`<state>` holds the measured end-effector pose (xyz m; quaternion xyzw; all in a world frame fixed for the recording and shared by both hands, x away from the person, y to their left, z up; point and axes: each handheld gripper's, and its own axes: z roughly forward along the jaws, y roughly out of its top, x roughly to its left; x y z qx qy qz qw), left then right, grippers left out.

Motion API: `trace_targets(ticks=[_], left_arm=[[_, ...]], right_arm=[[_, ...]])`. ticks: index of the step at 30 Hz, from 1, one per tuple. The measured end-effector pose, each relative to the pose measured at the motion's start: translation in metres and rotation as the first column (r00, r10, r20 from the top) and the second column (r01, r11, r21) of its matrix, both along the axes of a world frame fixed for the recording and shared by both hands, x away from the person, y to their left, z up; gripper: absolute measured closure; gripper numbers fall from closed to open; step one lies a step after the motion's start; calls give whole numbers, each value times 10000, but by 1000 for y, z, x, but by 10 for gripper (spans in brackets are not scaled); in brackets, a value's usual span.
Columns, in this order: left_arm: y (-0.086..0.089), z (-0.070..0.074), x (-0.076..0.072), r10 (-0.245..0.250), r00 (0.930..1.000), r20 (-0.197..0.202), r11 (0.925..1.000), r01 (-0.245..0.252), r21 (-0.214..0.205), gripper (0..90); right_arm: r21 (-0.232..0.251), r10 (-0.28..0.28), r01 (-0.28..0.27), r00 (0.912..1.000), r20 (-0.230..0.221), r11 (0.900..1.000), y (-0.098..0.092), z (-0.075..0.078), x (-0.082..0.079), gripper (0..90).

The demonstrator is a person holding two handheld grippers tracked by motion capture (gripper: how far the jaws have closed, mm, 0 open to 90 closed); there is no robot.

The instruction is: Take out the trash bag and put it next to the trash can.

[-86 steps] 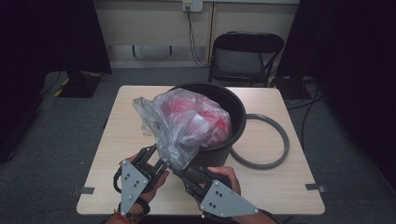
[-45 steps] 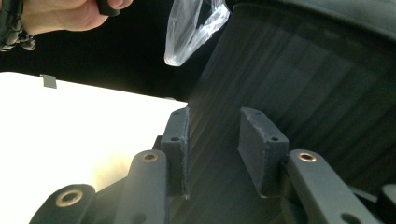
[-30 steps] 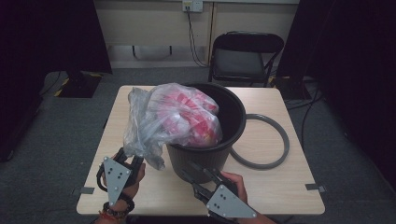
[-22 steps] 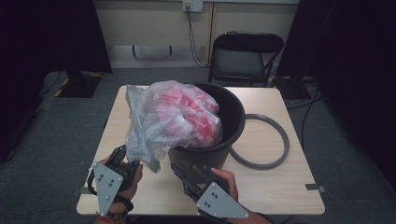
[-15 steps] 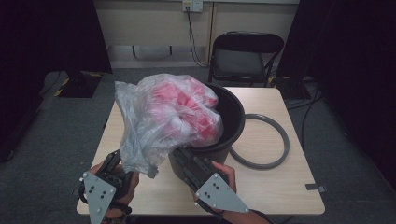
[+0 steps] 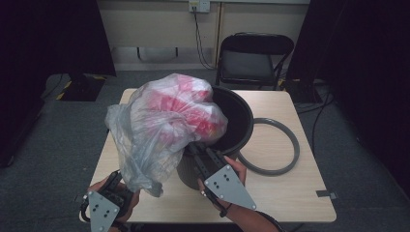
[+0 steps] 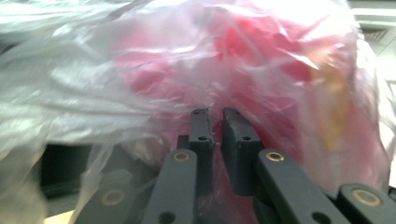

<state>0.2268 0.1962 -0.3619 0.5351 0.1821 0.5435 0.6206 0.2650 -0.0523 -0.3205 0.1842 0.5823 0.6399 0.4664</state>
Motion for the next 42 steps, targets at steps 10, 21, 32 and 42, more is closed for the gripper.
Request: trace_targets(ticks=[10,21,32,42], left_arm=[[-2,-23,13,314,9962,-812,9934,-222,1123,900],[-8,-43,24,859,9880,-1280,9730,-555,2242,900],[1,-44,27,1306,9818,-1381,9691,-970,2268,900],[-3,-52,38,1712,9731,-1544,9532,-1239,2758,900]], right_arm=[[-153,65,-63,9999,84,9999,9,6,2,815],[-509,191,-198,9997,-143,9985,19,5,5,801],[-891,350,-376,9989,-303,9953,33,6,6,791],[-890,554,-585,9978,-377,9943,46,7,7,764]])
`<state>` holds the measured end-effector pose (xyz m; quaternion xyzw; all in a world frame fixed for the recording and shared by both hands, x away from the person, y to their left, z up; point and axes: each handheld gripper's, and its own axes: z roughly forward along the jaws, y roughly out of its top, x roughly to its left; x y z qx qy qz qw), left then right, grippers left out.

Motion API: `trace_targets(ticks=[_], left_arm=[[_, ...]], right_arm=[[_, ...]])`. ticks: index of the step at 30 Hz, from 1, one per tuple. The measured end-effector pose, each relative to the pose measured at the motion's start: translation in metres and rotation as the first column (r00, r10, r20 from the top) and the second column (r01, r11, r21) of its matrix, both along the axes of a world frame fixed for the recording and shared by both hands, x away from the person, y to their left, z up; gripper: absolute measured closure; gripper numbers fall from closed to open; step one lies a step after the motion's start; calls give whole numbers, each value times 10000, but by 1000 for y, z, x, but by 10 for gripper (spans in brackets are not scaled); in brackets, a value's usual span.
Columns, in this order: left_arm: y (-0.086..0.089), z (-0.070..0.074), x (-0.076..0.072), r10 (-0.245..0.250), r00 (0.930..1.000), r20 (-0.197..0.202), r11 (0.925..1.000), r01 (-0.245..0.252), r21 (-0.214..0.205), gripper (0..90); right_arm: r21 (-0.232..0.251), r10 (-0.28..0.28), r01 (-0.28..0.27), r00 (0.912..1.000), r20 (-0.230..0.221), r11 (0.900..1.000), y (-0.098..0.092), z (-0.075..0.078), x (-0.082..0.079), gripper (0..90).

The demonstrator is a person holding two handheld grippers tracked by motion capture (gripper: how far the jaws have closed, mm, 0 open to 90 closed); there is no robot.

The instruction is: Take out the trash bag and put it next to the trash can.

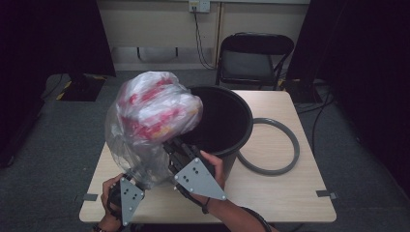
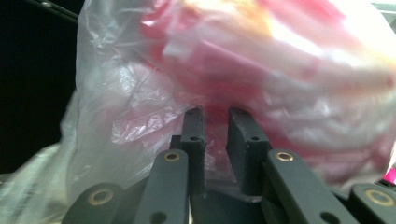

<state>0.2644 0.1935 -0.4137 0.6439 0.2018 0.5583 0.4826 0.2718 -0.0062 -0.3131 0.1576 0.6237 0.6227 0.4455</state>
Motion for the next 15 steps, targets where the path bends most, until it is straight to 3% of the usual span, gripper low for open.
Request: trace_targets(ticks=[9,11,13,15], left_arm=[[9,8,1,321,9995,-9,9981,-321,-522,900],[10,10,2,483,9988,-50,9969,-485,-626,900],[9,11,3,529,9985,-133,9959,-538,-723,900],[8,11,5,540,9978,-392,9946,-572,-869,900]], right_arm=[[-155,191,-190,9998,60,9997,-6,-8,-5,647],[-337,493,-486,9986,200,9983,-10,-9,-8,601],[-778,428,-408,9988,250,9961,-12,-10,-10,577],[-766,469,-445,9985,288,9961,-14,-10,-10,572]])
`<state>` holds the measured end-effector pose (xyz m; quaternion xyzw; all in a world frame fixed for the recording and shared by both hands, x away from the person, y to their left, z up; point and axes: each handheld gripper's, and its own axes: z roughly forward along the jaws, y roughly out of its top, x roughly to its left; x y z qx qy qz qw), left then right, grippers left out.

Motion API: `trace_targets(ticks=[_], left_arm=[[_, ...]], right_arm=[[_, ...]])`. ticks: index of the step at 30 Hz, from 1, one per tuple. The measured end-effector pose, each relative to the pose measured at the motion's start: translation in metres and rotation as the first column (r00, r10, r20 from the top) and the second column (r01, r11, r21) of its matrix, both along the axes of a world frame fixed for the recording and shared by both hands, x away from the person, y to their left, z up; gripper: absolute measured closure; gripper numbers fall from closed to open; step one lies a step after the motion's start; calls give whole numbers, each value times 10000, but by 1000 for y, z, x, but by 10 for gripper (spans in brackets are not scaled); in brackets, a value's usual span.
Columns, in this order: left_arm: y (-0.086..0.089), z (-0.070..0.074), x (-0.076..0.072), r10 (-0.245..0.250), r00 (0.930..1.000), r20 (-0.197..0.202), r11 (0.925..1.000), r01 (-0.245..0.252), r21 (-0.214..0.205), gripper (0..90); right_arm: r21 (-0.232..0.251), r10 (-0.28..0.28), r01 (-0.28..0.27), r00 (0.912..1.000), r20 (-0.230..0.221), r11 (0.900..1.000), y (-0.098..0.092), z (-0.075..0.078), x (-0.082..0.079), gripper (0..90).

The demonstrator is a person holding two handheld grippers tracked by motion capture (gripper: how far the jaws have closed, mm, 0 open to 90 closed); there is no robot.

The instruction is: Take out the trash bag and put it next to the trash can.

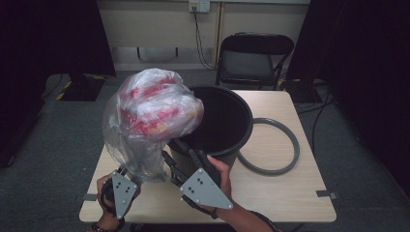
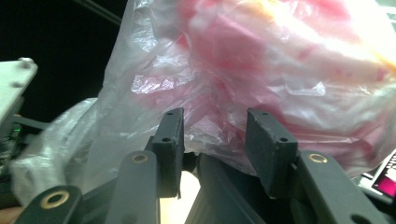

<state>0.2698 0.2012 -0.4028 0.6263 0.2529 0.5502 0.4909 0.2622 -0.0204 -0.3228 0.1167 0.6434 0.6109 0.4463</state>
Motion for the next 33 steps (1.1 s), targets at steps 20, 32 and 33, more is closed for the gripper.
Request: trace_targets(ticks=[20,32,33], left_arm=[[11,30,12,696,9963,495,9950,-658,-756,900],[19,-7,33,860,9933,-770,9961,-872,-117,900],[21,-9,33,766,9934,-850,9969,-777,-91,900]], right_arm=[[-1134,941,-954,9954,-171,9890,-12,-28,-15,534],[-2197,408,-667,9919,-1201,9733,-73,-60,-16,506],[-2223,344,-635,9906,-1326,9729,-78,-62,-16,505]])
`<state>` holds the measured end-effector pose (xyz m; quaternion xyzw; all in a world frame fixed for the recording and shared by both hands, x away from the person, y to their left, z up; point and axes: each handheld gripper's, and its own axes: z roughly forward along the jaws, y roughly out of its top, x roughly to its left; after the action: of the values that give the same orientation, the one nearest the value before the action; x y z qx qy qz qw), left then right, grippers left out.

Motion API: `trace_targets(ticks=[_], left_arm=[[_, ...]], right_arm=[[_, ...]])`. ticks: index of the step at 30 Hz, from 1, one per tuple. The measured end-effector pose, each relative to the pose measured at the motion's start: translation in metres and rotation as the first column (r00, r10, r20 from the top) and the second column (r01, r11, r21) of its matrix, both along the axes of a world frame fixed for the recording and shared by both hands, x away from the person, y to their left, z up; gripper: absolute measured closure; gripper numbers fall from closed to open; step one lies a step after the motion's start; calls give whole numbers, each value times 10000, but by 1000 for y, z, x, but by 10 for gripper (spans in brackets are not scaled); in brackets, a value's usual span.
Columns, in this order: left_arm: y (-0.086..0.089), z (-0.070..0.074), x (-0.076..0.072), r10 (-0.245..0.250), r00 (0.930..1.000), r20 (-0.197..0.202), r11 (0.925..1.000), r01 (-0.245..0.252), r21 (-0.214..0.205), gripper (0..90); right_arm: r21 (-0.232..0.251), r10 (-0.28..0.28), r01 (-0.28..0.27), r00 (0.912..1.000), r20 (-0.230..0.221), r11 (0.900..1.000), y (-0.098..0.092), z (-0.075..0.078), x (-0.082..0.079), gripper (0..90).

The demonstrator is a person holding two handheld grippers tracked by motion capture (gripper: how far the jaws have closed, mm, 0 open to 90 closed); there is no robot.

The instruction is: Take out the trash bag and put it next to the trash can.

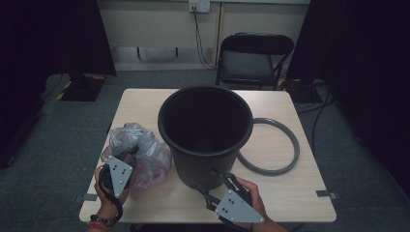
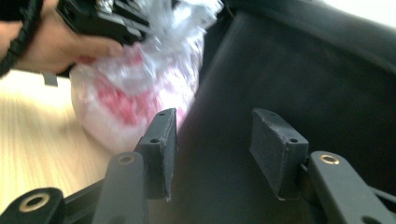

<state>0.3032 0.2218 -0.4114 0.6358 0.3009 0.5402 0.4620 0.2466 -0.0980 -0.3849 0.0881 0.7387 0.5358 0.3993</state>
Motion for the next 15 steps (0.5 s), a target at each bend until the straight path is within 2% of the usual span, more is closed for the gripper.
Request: trace_targets(ticks=[3,5,7,9,11,14,15], left_arm=[[3,-6,0,-294,9993,-251,9996,295,5,885],[4,-10,-2,-423,9983,-403,9990,429,142,839],[7,-11,-5,-460,9976,-514,9989,458,-54,753],[10,-12,-7,-640,9957,-670,9978,626,-226,662],[12,-13,-9,-819,9933,-812,9965,801,-252,566],[18,-10,-14,-1351,9862,-960,9899,1301,-565,478],[20,-8,-16,-1617,9816,-1019,9853,1548,-726,457]], right_arm=[[-236,-241,238,9996,-132,9994,-16,-3,2,498],[-339,-281,266,9986,-455,9991,-28,-5,5,488],[-476,-514,492,9976,-466,9977,-40,-8,5,482],[-473,-520,480,9947,-887,9977,-53,-11,7,467],[-577,-562,500,9922,-1111,9971,-63,-14,9,460],[-746,-769,671,9874,-1382,9950,-76,-19,11,453],[-796,-801,684,9847,-1547,9945,-79,-21,12,449]])
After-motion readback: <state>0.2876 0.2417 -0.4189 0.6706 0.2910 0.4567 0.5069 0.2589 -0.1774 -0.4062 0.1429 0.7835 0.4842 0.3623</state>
